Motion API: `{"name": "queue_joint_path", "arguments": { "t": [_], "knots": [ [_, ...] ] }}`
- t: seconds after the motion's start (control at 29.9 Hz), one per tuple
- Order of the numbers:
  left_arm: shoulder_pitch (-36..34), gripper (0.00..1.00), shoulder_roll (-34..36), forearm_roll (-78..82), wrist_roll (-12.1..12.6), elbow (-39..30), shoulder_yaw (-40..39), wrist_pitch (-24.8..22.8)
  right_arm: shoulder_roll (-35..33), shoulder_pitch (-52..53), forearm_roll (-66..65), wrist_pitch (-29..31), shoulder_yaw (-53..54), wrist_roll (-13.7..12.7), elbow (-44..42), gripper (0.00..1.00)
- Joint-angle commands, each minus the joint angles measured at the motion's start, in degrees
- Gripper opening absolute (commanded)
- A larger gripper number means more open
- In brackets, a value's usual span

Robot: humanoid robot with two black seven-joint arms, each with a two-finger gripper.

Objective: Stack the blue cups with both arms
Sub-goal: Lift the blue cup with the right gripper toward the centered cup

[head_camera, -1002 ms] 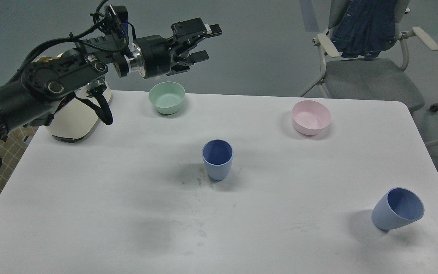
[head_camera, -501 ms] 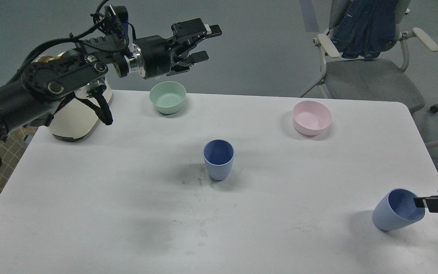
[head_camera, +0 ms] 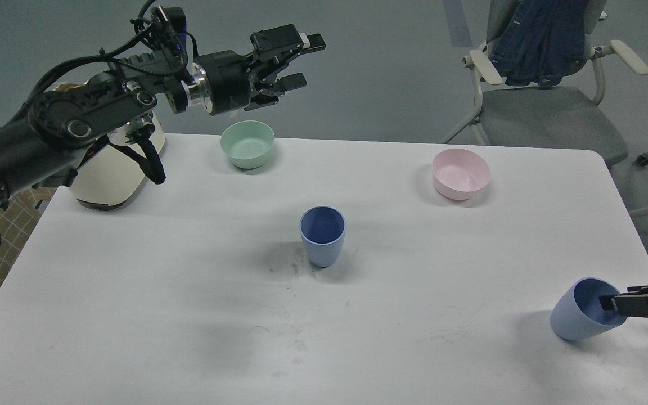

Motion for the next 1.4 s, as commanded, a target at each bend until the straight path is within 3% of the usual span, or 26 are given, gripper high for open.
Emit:
{"name": "queue_joint_path", "arguments": {
  "t": [0.0, 0.07, 0.53, 0.7, 0.84, 0.97, 1.24, 1.37],
  "knots": [
    [0.0, 0.97, 0.03, 0.0, 0.0, 0.0, -0.21, 0.06, 0.11, -0.41, 0.0, 0.0, 0.04, 0.01, 0.08, 0.14],
    [0.0, 0.97, 0.12, 0.0, 0.0, 0.0, -0.21, -0.03, 0.11, -0.41, -0.08, 0.0, 0.13, 0.01, 0.17, 0.0],
    [0.27, 0.97, 0.29, 0.0, 0.0, -0.08, -0.21, 0.06, -1.55, 0.9, 0.0, 0.09, 3.2, 0.01, 2.88, 0.0],
    [0.27, 0.97, 0.56, 0.0, 0.0, -0.08, -0.21, 0.06, -2.0, 8.27, 0.0, 1.15, 5.32, 0.01, 5.0, 0.0],
    [0.27, 0.97, 0.73, 0.0, 0.0, -0.08, -0.3, 0.06, 4.84, 15.92, -0.17, 2.28, 4.97, 0.01, 2.02, 0.0],
    [0.27, 0.97, 1.79, 0.0, 0.0, 0.0, -0.39, 0.06, 15.91, 21.99, 0.0, 3.83, 4.44, 0.01, -6.06, 0.0],
    [0.27, 0.97, 2.41, -0.08, 0.0, 1.41, -0.3, 0.06, 43.23, 36.14, 11.76, 3.83, -11.19, 0.01, -13.89, 0.0],
    [0.27, 0.97, 2.75, -0.08, 0.0, 1.5, -0.39, 0.06, 49.58, 38.08, 15.12, 3.83, -12.87, 0.01, -14.6, 0.0]
  ]
}}
